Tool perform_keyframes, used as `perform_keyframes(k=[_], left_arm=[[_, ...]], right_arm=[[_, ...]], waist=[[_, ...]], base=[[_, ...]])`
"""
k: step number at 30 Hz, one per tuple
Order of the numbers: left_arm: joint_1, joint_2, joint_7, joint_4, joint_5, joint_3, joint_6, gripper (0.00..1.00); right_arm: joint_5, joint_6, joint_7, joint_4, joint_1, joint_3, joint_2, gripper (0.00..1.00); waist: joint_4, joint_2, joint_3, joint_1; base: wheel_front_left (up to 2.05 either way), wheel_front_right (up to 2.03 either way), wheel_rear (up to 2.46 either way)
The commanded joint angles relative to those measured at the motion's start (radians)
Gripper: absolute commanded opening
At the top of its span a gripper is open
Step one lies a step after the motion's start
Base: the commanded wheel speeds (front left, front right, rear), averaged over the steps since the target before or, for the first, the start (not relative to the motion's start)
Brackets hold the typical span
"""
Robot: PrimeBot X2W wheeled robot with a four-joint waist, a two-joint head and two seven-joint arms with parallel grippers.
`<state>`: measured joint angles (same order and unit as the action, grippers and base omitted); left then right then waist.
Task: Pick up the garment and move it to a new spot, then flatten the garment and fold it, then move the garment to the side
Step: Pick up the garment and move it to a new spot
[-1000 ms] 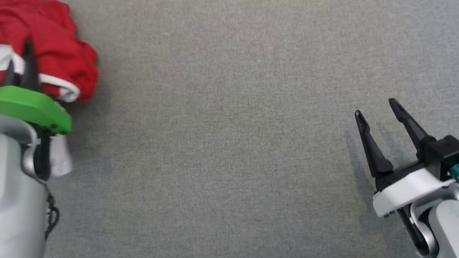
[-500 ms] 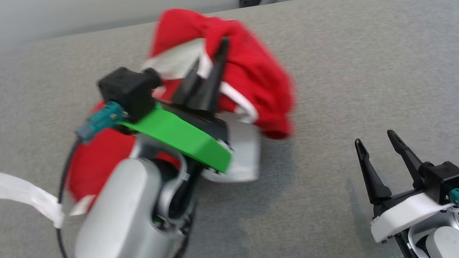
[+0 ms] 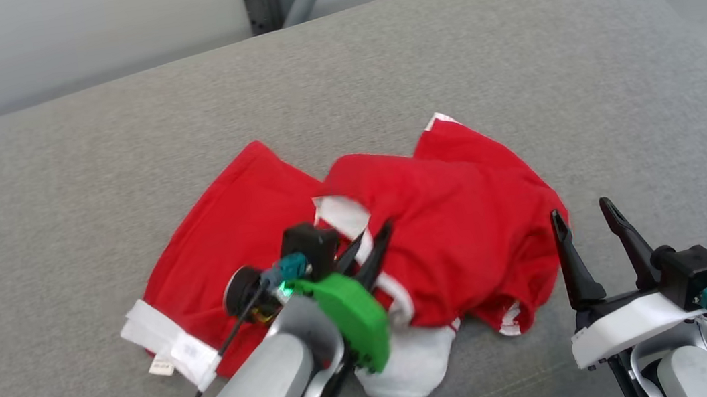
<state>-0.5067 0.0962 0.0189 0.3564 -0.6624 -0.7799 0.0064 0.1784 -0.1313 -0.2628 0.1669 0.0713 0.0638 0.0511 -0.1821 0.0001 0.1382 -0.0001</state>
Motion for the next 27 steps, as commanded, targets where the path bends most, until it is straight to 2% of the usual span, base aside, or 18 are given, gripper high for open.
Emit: perform_keyframes(k=[1, 5, 9, 10, 11, 15, 20, 25, 26, 27], left_arm=[[0.001, 0.026, -0.016, 0.058, 0.042, -0.01, -0.005, 0.0], [0.001, 0.017, -0.097, 0.258, 0.04, -0.01, -0.032, 0.0], [-0.029, -0.008, -0.19, 0.351, 0.024, 0.002, -0.063, 0.02], [-0.034, -0.013, -0.209, 0.363, 0.019, 0.006, -0.067, 0.41], [-0.033, -0.019, -0.223, 0.373, 0.009, 0.012, -0.07, 1.0], [-0.015, -0.034, -0.249, 0.375, -0.003, 0.016, -0.063, 1.0], [0.028, -0.027, -0.264, 0.299, 0.014, 0.009, -0.022, 1.0], [0.098, 0.055, -0.257, 0.153, 0.027, 0.036, 0.081, 1.0], [0.098, 0.055, -0.257, 0.153, 0.027, 0.036, 0.081, 1.0], [0.114, 0.074, -0.258, 0.134, 0.035, 0.042, 0.101, 1.0]], right_arm=[[0.006, 0.001, -0.003, -0.001, -0.004, 0.0, 0.0, 1.0], [0.016, 0.001, -0.003, -0.005, -0.004, -0.006, 0.0, 1.0], [0.012, 0.001, -0.003, -0.008, -0.016, -0.026, 0.0, 1.0], [0.008, 0.001, -0.003, -0.007, -0.02, -0.03, 0.0, 1.0], [0.006, 0.001, -0.003, -0.006, -0.022, -0.031, 0.0, 1.0], [0.0, 0.001, -0.003, -0.007, -0.029, -0.042, 0.0, 1.0], [-0.007, 0.001, -0.003, 0.0, -0.056, -0.061, 0.0, 1.0], [-0.004, 0.001, -0.003, -0.008, -0.074, -0.07, 0.0, 1.0], [-0.004, 0.001, -0.003, -0.008, -0.074, -0.07, 0.0, 1.0], [-0.007, 0.001, -0.003, -0.008, -0.077, -0.07, 0.0, 1.0]], waist=[[-0.051, -0.0001, 0.02, 0.0001], [-0.066, -0.0001, 0.035, 0.0001], [-0.047, -0.0001, 0.036, 0.0001], [-0.041, -0.0001, 0.032, 0.0001], [-0.036, -0.0001, 0.028, 0.0001], [-0.014, -0.0001, 0.003, 0.0001], [0.022, -0.0001, -0.047, 0.0001], [0.053, -0.0001, -0.074, 0.0001], [0.053, -0.0001, -0.074, 0.0001], [0.056, -0.0001, -0.076, 0.0001]], base=[[0.0, 0.0, 0.0], [0.0, 0.0, 0.0], [0.0, 0.0, 0.0], [0.0, 0.0, 0.0], [0.0, 0.0, 0.0], [0.0, 0.0, 0.0], [0.0, 0.0, 0.0], [0.0, 0.0, 0.0], [0.0, 0.0, 0.0], [0.0, 0.0, 0.0]])
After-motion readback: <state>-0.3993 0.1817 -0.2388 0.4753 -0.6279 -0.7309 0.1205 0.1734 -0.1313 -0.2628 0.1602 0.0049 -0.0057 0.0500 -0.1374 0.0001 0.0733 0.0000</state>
